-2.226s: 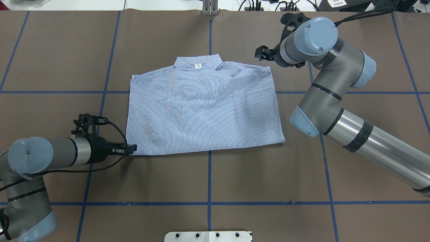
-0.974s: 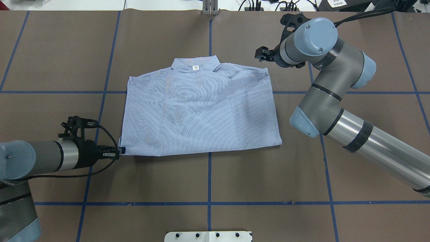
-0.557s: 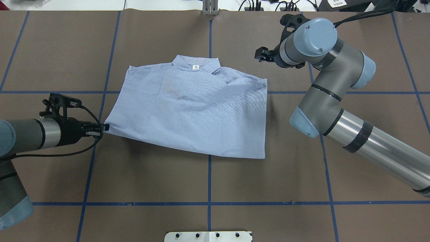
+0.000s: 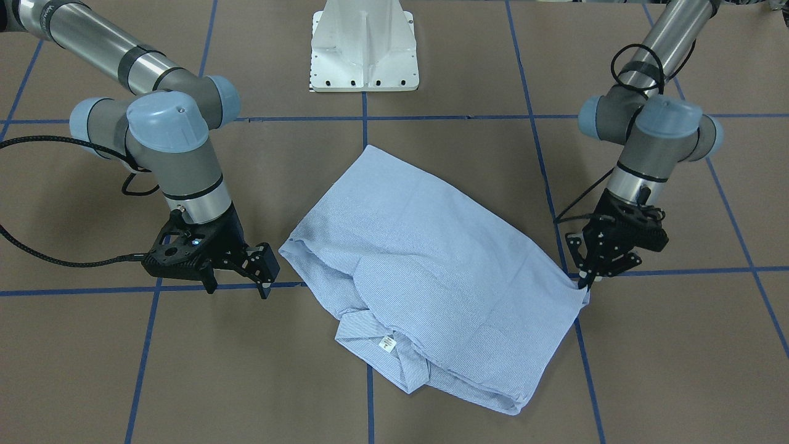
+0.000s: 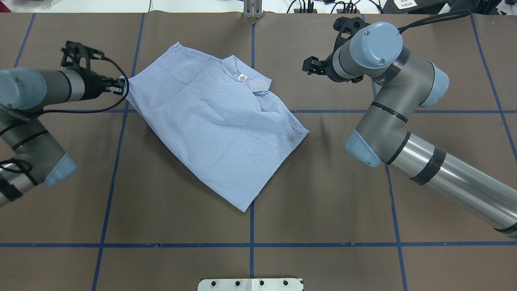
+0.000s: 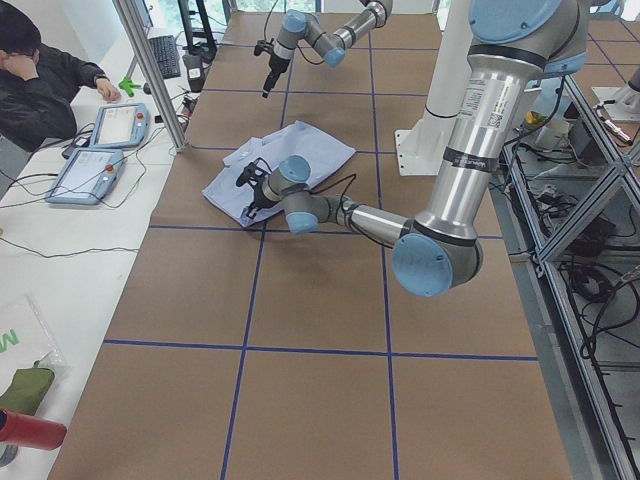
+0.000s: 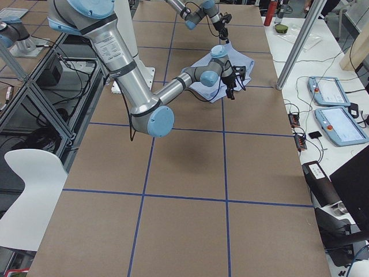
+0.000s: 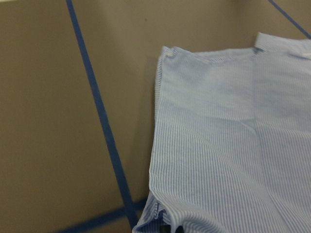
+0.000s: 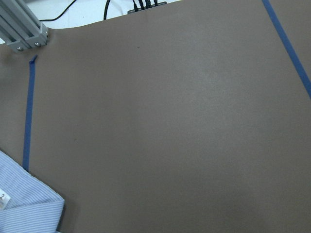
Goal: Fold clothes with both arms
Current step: 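Drag the shirt edge with the left gripper away from the robot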
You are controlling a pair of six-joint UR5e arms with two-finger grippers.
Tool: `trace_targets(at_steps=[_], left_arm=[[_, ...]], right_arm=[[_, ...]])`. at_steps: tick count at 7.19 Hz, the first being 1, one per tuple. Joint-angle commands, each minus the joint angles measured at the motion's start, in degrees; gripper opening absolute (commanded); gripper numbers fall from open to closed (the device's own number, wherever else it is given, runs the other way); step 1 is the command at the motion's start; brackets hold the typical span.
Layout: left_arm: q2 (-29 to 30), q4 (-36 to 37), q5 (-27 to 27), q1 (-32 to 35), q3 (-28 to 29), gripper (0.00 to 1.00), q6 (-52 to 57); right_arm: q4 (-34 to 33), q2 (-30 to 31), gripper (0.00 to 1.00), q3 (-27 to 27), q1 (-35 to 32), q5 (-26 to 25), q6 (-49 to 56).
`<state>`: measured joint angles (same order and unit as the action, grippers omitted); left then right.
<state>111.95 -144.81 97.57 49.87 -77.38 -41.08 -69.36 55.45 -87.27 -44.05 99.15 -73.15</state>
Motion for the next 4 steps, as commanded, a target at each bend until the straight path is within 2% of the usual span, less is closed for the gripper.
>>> trace_targets(at_steps=[1,2,4], left_arm=[[12.80,-0.21,-0.36,3.29,15.96,0.00,2.14],[19.46,-0.12,-0.62,3.39,21.78,0.00,1.97],[21.03,0.14,-0.88,3.39,24.12,0.00,2.32]], right_arm=[[-0.07,0.09,1.00,-1.15,0.72,-0.27,-0.24],[-0.07,0.27,1.00,-1.15,0.89,-0.97,-0.24],[-0.07,0.27,1.00,-1.15,1.07,-1.33,-0.32]])
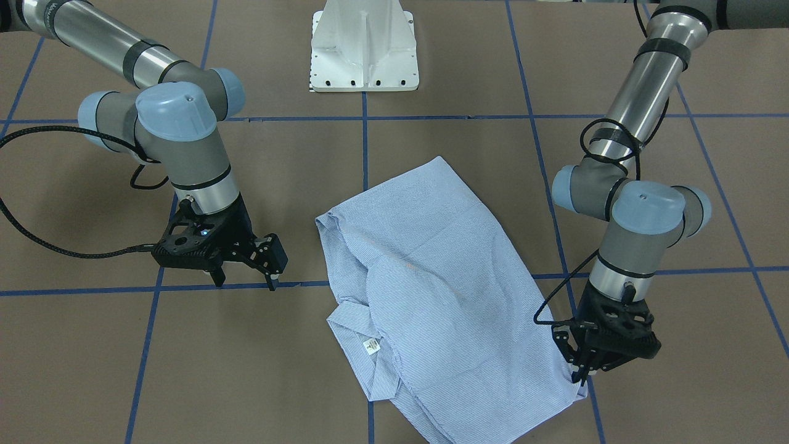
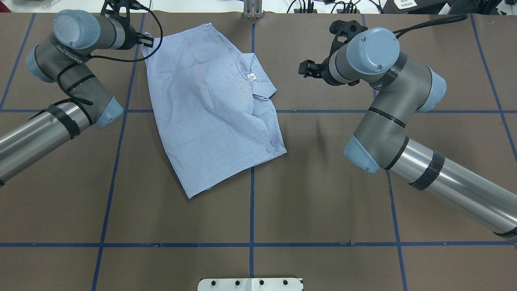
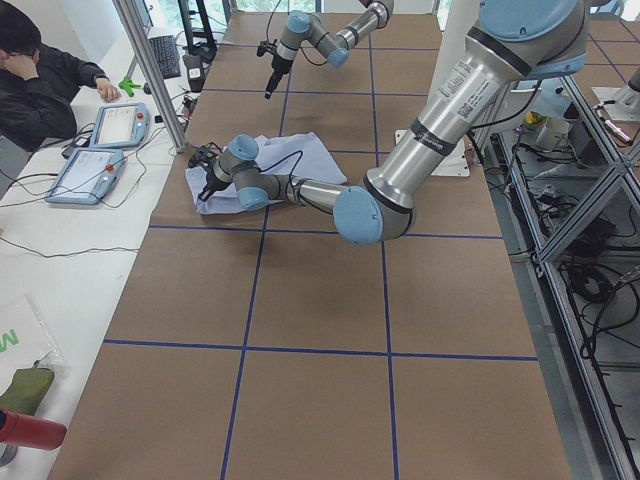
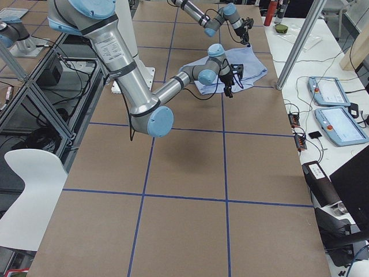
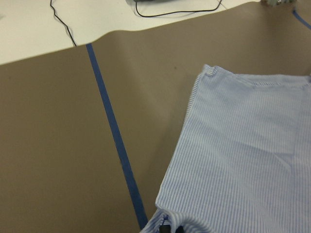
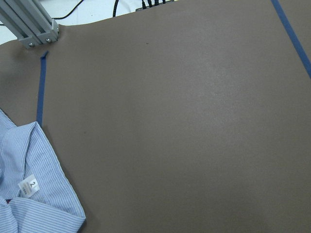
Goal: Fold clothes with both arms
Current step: 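Drag the shirt edge with the left gripper away from the robot, then move the right gripper to the shirt's collar corner and grasp it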
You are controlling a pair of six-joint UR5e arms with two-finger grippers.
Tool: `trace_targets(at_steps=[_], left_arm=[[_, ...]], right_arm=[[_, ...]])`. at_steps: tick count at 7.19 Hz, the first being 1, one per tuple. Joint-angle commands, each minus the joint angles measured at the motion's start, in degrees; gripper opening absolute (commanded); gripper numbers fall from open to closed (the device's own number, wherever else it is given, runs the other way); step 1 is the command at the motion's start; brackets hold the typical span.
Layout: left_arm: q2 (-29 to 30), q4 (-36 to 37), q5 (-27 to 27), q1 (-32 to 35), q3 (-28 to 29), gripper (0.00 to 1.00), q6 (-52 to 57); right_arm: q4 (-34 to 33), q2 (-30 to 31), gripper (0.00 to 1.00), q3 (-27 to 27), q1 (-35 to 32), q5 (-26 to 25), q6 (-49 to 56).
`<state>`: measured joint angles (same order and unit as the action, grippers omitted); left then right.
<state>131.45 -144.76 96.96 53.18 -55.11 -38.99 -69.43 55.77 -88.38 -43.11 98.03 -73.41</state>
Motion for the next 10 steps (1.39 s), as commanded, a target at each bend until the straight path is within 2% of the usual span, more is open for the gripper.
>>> trace_targets(at_steps=[1,2,3,4,6,8,10], left_arm=[[0.31,-1.30,-2.72,0.34,1.24,0.96,0.14],[-1.53,-2.01,-1.96,0.95,-2.33,1.00,0.23],[-2.07,-0.62,1.96,1.48,-5.15,1.00,0.14],[-5.12,-0.61,5.31,2.79,-8.84,1.00,0.14],[-12.67,-0.70,6.31,2.89,-17.53,1.00,0.23],[-13.59,-0.78,6.14,2.80,-18.63,1.00,0.14],[-13.85,-0.78,6.22,2.80,-18.63,1.00,0.14]], right_arm=[[-0.09,-0.13,1.00,-0.03,0.57,-0.30,-1.11],[-0.70,-0.74,1.00,-0.03,1.09,-1.17,-4.43],[-0.79,-1.53,1.00,-0.30,2.40,-1.35,-8.90],[-0.88,-2.49,1.00,-0.39,4.24,-1.62,-14.43],[-0.79,-2.86,1.00,-0.82,11.26,-9.31,-27.67],[-7.96,-4.25,1.00,-1.97,17.32,-16.25,-31.18],[-10.11,-4.35,1.00,-1.71,20.77,-19.01,-34.05]])
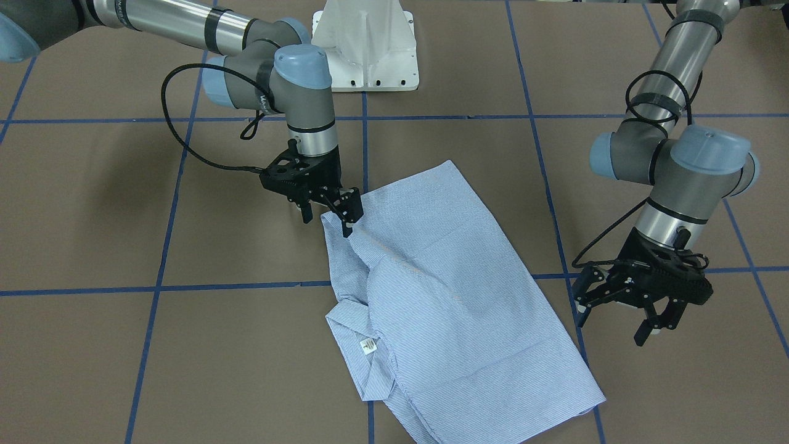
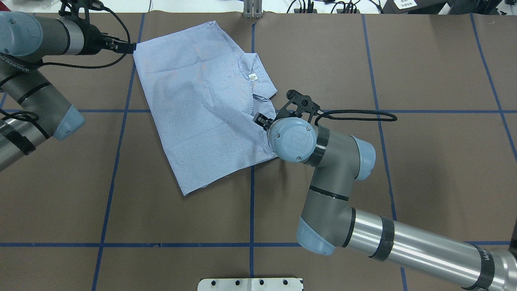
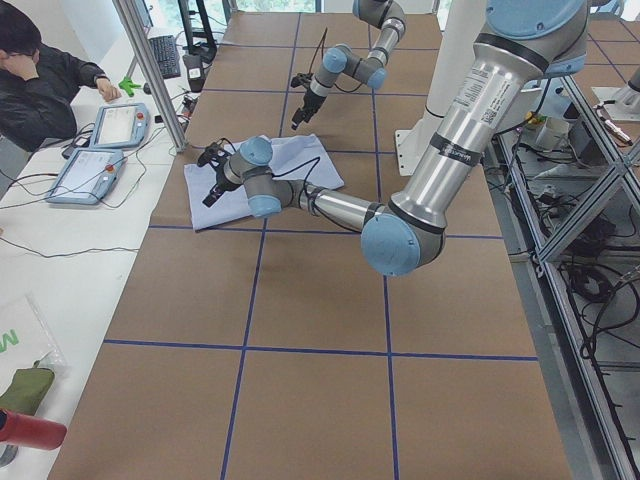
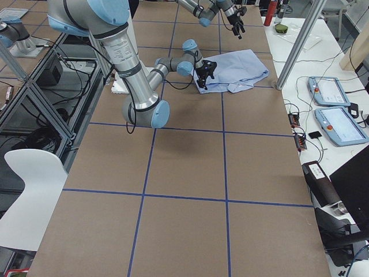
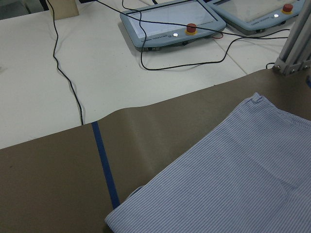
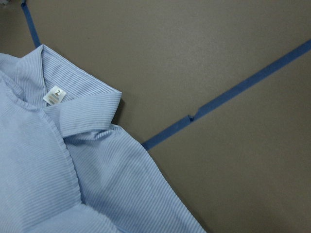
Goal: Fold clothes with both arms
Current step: 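Move the right gripper to the shirt's collar corner and grasp it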
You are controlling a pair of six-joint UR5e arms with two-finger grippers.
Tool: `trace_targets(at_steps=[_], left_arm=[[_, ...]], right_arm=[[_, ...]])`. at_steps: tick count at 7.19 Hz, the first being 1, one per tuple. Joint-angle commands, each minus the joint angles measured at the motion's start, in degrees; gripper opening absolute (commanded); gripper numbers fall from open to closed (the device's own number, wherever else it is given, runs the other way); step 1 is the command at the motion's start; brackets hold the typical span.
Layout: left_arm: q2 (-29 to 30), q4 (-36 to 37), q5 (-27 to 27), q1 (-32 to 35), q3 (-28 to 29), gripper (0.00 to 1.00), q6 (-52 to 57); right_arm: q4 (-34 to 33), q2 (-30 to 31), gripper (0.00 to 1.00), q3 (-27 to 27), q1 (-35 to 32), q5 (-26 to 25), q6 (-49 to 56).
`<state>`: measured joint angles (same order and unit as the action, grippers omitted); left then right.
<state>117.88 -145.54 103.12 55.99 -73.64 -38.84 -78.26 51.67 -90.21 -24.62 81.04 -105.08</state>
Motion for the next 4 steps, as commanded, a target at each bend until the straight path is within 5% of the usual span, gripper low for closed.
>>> trace_targets(at_steps=[1,4], left_arm=[[-0.46,-0.09,0.15,0.00,-0.19,1.00,0.00],[-0.55,-0.18,0.32,-0.09,-0.19,1.00,0.00]], right_arm=[[-1.28,0.18,1.00,0.13,3.34,-3.25,-2.49],[-2.68,0.62,1.00,0.65,4.23,-5.02,-1.79]])
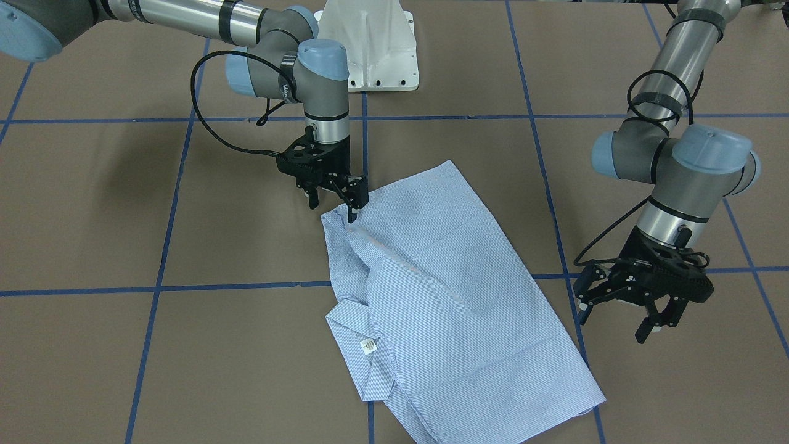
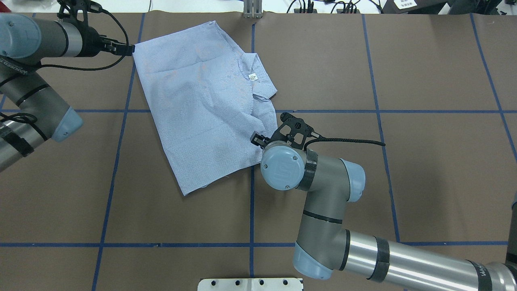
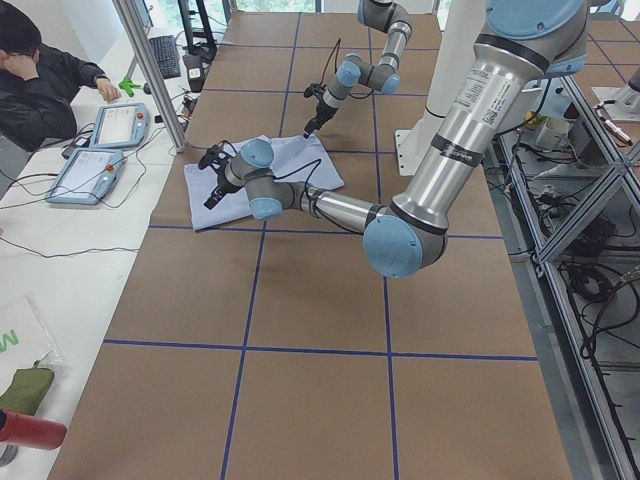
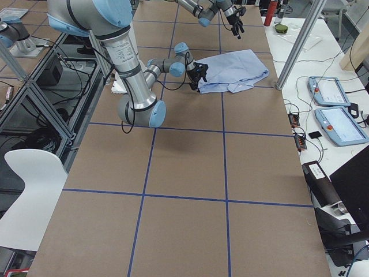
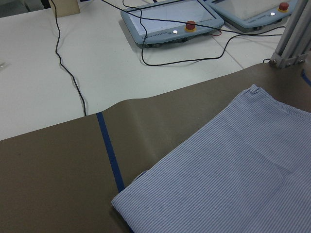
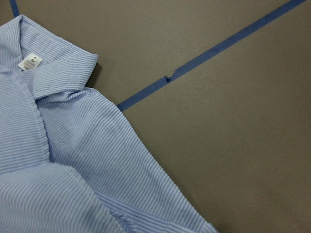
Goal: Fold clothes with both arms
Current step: 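Move the right gripper to the shirt's collar corner and grasp it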
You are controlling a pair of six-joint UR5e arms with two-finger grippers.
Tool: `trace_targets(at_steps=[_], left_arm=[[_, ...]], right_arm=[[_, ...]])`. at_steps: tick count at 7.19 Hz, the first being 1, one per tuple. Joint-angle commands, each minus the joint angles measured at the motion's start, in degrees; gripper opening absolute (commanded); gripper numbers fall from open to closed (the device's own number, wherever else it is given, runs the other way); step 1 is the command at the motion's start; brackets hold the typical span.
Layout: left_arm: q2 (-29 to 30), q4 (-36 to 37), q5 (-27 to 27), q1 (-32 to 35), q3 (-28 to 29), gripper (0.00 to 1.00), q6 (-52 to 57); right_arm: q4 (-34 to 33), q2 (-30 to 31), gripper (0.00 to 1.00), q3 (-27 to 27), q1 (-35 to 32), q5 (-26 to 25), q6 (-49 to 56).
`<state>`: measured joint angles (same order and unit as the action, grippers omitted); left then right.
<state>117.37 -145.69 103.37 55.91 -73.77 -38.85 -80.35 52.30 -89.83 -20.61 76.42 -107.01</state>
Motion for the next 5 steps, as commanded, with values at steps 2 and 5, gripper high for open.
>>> trace_targets(at_steps=[2,5], left_arm=[[-0.29,-0.30,0.17,-0.01,-0.06,1.00,0.00],[-1.00,-0.65,0.08,-0.01,-0.15,1.00,0.09]], right_arm=[[-0.60,-0.18,0.99,0.53,0.83,-2.32,1.36],[-0.43,-0.71,0.81,0.80,1.19,-2.86,1.81]])
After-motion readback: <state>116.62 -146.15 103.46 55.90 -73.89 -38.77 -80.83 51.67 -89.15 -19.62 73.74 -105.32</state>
